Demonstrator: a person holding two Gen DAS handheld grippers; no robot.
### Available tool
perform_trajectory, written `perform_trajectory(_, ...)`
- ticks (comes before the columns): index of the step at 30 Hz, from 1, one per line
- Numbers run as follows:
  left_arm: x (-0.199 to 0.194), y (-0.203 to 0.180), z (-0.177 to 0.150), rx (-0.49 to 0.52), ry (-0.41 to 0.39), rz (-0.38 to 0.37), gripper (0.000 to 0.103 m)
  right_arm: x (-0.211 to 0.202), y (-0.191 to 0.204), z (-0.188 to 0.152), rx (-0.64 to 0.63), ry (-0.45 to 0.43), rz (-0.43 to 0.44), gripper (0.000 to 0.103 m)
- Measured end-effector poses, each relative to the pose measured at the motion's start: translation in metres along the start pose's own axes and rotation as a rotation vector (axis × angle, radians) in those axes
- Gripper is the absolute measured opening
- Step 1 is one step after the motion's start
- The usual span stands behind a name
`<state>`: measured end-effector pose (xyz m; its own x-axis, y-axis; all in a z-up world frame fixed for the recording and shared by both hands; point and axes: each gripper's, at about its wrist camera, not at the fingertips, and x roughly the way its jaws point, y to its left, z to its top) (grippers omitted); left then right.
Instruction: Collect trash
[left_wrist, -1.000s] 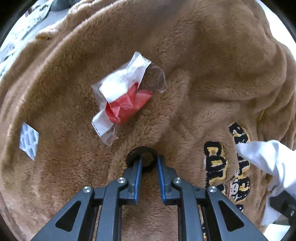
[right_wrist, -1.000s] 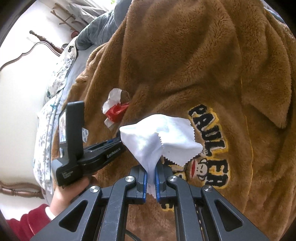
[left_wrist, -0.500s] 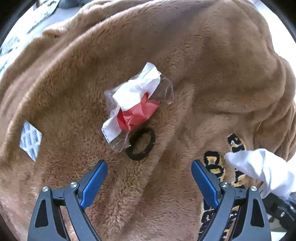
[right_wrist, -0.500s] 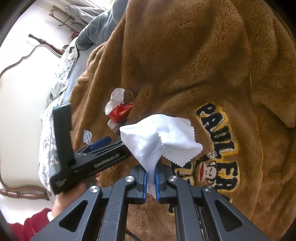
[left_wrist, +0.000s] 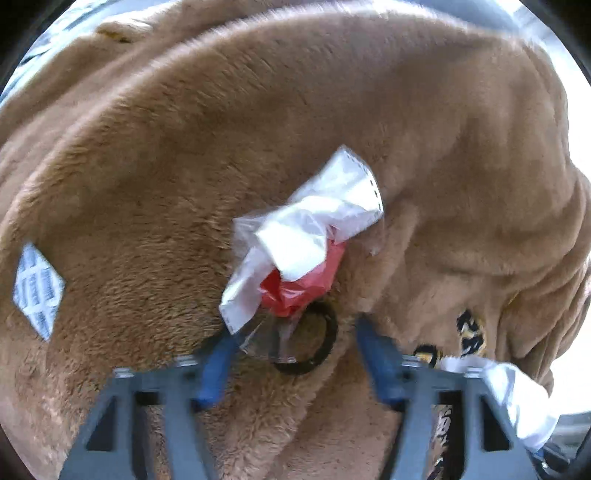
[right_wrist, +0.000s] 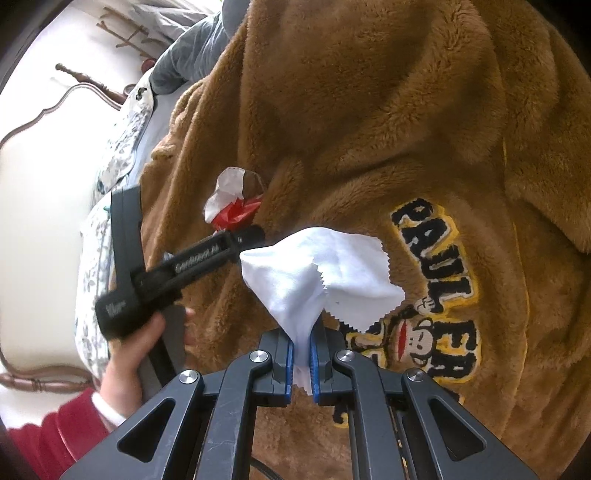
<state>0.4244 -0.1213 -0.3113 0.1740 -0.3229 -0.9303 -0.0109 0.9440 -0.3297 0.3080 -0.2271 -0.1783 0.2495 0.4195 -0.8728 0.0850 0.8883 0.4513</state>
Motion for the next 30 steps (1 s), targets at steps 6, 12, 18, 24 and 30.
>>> perform_trajectory(6, 0.008, 0.009, 0.01, -0.044, 0.006, -0.026, 0.026, 0.008, -0.003, 0.001, 0.025, 0.009, 0.002, 0.007)
perform_trajectory(12, -0.002, 0.0, 0.0, 0.0, -0.023, -0.047, 0.024, 0.011, -0.002, 0.003, 0.03, 0.007, 0.012, 0.007)
perform_trajectory(18, -0.03, 0.023, -0.021, -0.006, -0.058, -0.103, 0.023, 0.015, 0.004, 0.002, 0.017, 0.013, 0.017, 0.007)
perform_trajectory(24, -0.066, 0.043, -0.026, 0.018, -0.083, -0.126, 0.023, 0.016, 0.004, 0.0, 0.018, 0.01, 0.021, 0.007)
perform_trajectory(30, -0.079, 0.054, -0.037, 0.01, -0.072, -0.141, 0.023, 0.015, 0.002, -0.001, 0.023, 0.01, 0.026, 0.007)
